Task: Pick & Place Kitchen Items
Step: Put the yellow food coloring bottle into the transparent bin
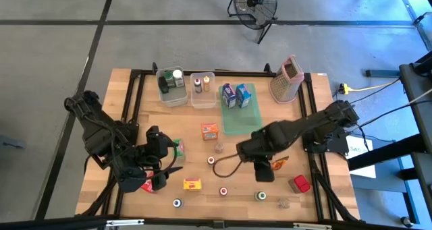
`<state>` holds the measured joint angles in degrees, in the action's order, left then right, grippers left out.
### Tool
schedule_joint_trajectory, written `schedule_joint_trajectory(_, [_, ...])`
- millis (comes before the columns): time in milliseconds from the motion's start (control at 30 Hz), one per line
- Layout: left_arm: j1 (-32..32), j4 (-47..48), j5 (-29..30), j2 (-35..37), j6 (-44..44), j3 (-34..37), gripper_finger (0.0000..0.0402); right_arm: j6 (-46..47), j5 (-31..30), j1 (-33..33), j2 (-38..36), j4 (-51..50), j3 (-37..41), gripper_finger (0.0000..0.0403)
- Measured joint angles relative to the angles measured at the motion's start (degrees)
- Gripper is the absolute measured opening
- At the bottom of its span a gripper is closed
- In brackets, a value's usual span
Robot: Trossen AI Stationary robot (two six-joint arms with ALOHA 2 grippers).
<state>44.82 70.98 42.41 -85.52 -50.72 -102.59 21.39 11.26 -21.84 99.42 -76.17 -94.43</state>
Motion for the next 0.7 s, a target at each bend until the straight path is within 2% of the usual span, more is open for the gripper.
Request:
schedule_joint_trajectory(267, [2.8,0.0,-0.1,0.0,-0.9,0.0,0.0349,-6.2,-1.0,8.0,0.0,-6.0,-10.6,0.0144])
schedule_joint_trajectory(567, [2.9,0.0,-0.4,0.1,4.9,0.0,0.0349,-16.7,-1.1,19.6,0.8,-5.0,-12.1,0.0145])
schedule_joint_trajectory(700, [1.0,0.5,-4.7,1.1,8.2,0.0,0.0349,-22.2,0.2,24.8,3.0,-1.5,-12.9,0.0145])
